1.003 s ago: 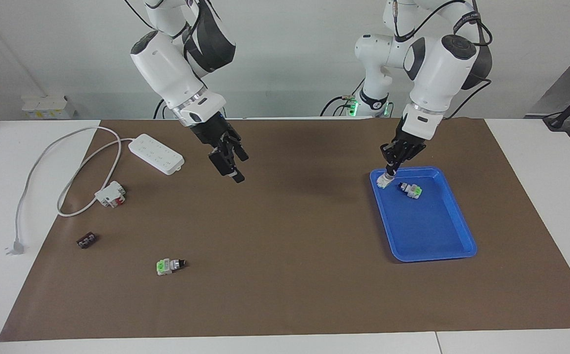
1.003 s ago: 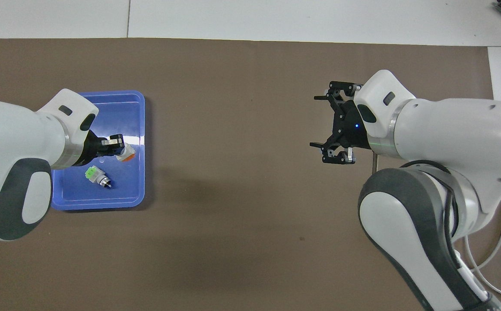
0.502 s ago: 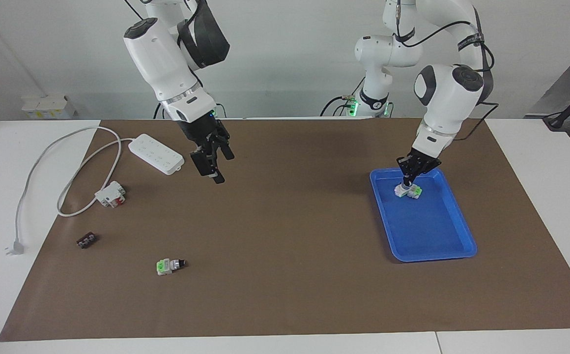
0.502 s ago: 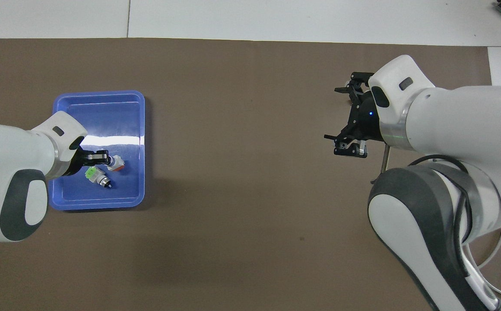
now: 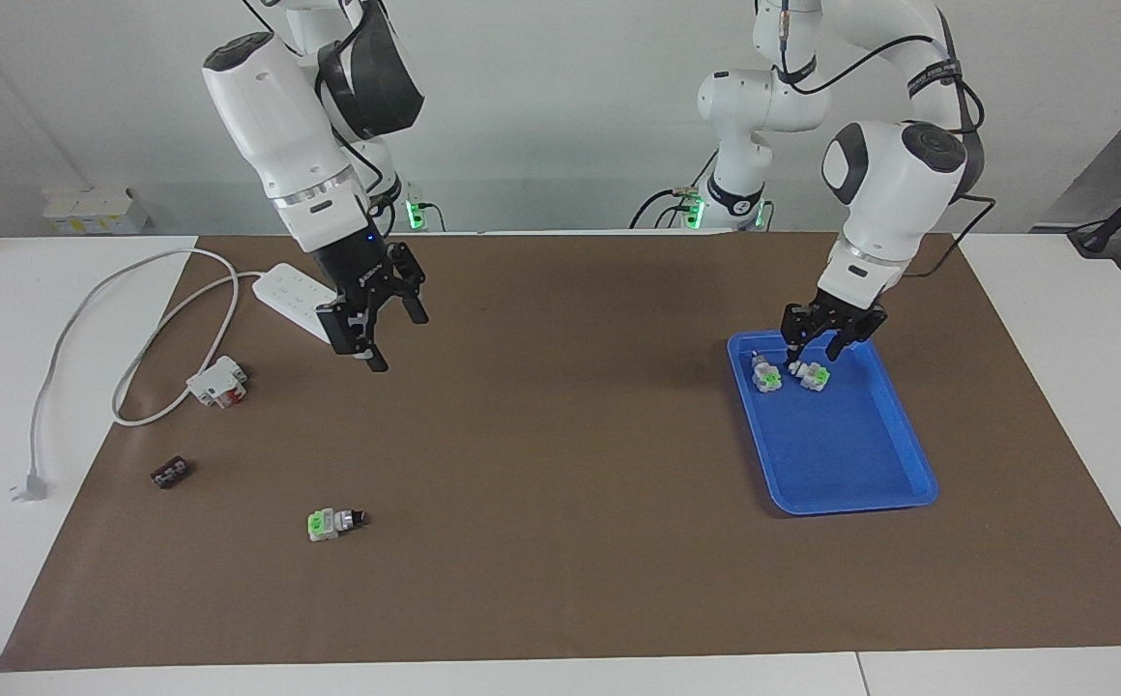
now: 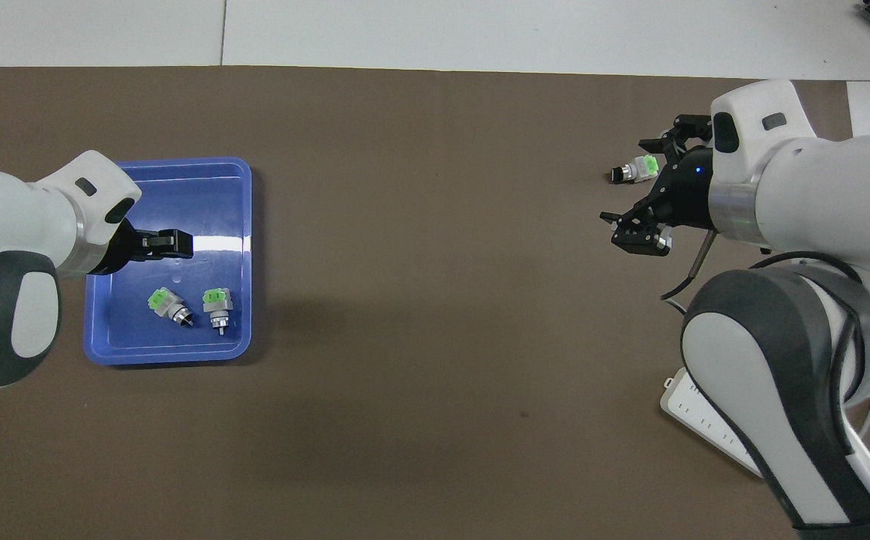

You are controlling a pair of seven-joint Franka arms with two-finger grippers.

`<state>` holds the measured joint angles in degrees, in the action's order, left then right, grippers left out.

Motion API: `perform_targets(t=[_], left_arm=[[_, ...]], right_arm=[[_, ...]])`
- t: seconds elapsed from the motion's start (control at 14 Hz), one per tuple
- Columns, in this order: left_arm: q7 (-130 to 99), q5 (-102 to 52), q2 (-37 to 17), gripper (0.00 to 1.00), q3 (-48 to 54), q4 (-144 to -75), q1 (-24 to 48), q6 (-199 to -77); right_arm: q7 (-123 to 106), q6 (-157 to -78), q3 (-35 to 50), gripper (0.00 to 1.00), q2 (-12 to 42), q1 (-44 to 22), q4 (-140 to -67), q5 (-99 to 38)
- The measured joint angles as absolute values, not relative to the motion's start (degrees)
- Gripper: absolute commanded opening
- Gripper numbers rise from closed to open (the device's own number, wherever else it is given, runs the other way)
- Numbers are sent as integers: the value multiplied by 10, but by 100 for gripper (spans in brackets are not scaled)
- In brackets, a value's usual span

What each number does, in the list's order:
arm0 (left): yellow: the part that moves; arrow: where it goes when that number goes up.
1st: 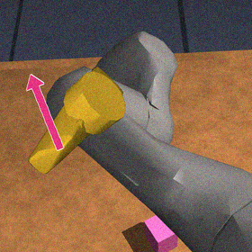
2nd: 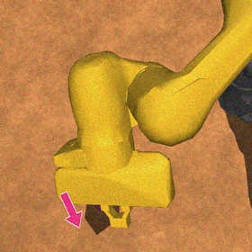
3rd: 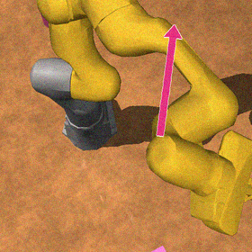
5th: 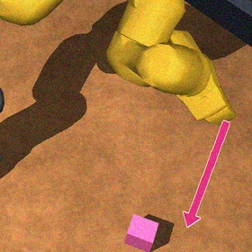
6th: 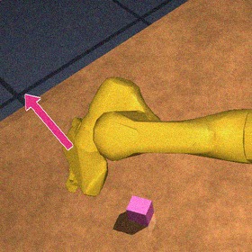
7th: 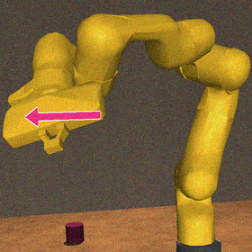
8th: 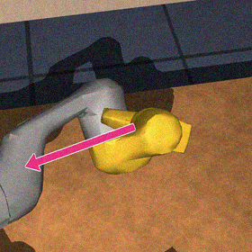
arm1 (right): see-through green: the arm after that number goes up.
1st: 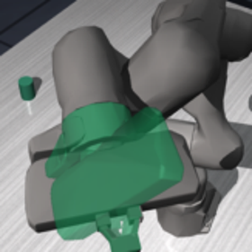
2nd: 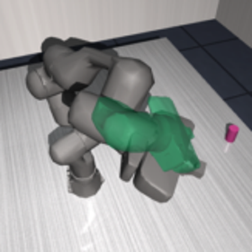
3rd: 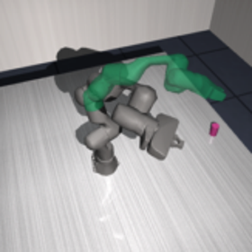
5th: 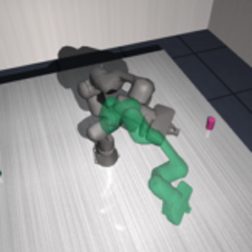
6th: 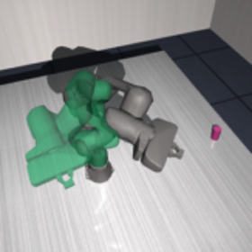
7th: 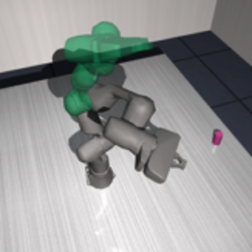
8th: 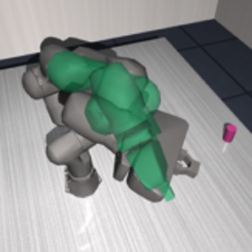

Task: Turn and place switch with both arms
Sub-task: 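Open the left gripper and lift it from the tray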

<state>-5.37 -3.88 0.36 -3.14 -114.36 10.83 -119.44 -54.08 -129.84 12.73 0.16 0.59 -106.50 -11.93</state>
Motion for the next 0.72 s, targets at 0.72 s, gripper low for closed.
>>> perform_targets(t=[0.72], left_arm=[[-53, -13, -41, 79, -28, -865, 110, -858]], right_arm=[[-76, -1258, 89, 100, 2, 10, -1044, -5]])
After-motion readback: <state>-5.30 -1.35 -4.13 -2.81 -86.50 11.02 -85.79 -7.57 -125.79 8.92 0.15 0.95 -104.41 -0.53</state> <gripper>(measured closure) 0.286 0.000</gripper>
